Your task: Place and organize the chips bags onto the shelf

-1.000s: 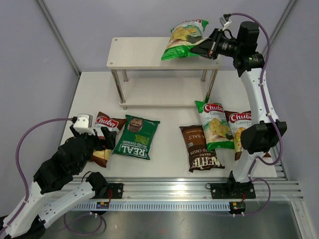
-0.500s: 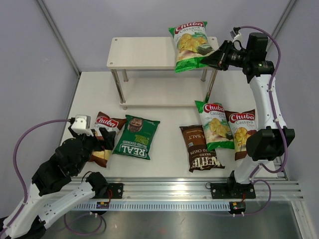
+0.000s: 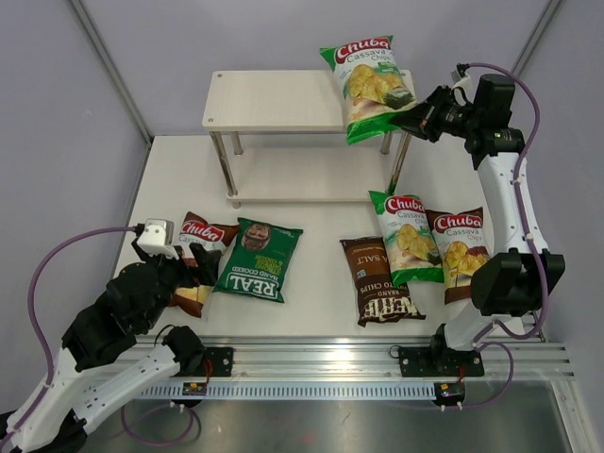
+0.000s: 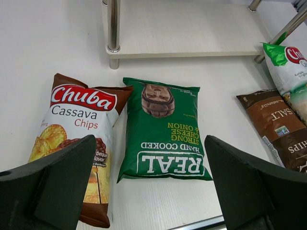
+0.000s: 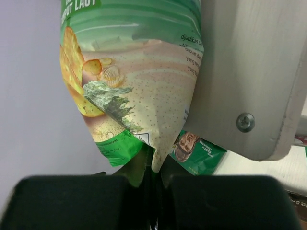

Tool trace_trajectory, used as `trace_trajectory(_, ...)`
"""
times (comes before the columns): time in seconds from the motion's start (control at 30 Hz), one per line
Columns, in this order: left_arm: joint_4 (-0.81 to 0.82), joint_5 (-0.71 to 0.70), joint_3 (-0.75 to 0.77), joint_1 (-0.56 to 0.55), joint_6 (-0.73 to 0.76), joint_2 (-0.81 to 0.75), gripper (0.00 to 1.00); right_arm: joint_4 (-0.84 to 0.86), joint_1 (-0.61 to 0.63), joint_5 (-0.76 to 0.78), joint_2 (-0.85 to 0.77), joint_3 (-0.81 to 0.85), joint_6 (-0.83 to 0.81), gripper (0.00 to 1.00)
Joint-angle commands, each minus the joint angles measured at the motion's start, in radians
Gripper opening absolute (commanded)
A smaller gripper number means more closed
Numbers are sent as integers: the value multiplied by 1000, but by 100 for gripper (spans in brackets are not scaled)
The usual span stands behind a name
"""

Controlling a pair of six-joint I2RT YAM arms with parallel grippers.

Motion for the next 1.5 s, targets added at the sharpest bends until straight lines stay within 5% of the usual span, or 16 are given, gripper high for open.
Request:
trace_trajectory(0.0, 46, 15, -3, 1, 10, -11, 99, 121, -3, 103, -71, -67, 101, 4)
trace_trajectory(0.6, 53, 15, -6, 1, 12, -19, 99, 234, 11, 168, -140, -154, 252, 11)
trace_trajectory(0.87, 51, 12, -6, 1, 12, -17, 99, 148, 11, 174, -150, -118, 183, 55)
trace_trajectory(1.1, 46, 3, -4, 1, 6, -5, 99, 102, 10, 203, -189, -130, 135, 66)
trace_trajectory(1.33, 40, -5, 0, 2, -2, 35, 99, 105, 10, 152, -250, -125, 106, 99)
trace_trajectory(1.47, 28, 6, 28, 2, -25, 96, 99, 30, 8, 157, -301, -128, -2, 99)
